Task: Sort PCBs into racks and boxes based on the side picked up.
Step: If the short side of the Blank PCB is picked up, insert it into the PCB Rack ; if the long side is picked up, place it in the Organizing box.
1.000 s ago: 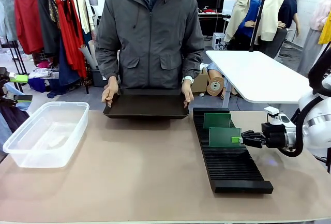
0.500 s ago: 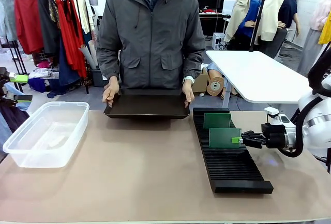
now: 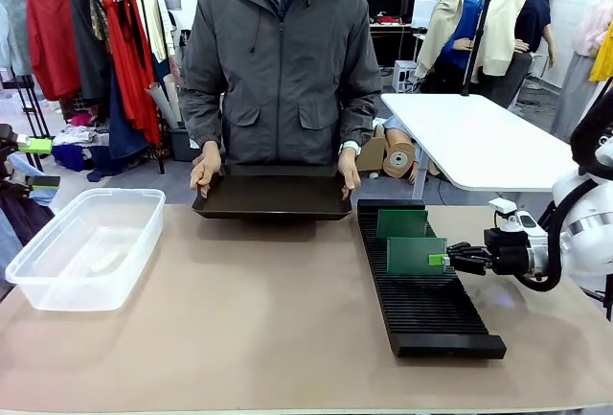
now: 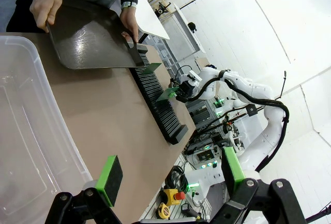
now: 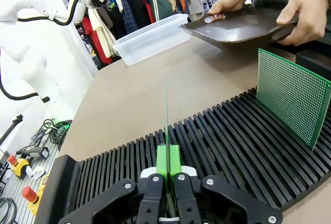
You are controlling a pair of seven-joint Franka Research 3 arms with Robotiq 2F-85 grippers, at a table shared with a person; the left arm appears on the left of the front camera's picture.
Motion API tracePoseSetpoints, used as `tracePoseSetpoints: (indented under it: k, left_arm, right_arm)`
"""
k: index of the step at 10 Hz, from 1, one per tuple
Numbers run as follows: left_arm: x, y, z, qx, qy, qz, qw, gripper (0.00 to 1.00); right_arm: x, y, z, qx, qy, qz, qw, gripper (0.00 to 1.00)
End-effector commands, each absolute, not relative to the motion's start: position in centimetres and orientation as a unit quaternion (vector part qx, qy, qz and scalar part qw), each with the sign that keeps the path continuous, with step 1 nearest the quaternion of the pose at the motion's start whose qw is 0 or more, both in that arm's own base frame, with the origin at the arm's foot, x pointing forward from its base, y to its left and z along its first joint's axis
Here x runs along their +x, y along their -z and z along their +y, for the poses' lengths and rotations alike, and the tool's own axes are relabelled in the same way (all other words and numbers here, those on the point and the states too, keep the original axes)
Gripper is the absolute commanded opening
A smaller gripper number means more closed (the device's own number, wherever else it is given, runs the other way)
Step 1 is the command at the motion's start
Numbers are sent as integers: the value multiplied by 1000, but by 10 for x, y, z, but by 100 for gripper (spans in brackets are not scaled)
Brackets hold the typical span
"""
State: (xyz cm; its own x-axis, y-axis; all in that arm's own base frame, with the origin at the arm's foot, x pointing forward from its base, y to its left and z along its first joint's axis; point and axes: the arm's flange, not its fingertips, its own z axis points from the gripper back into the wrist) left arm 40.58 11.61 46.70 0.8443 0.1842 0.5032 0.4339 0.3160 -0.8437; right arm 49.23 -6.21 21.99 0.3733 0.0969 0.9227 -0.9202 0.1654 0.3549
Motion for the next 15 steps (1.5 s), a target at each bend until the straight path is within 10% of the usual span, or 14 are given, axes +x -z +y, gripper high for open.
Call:
tracePoseSetpoints:
  k: [1,15]
  left_arm:
    - [404,-469,116,-582,84,-266,764,100]
    - [404,-469,116,-582,84,-266,764,100]
  right_arm:
    - [492,-222,-61,516,-391,-403,647,0]
    - [515,-209,-71,536,-410,-391,625,0]
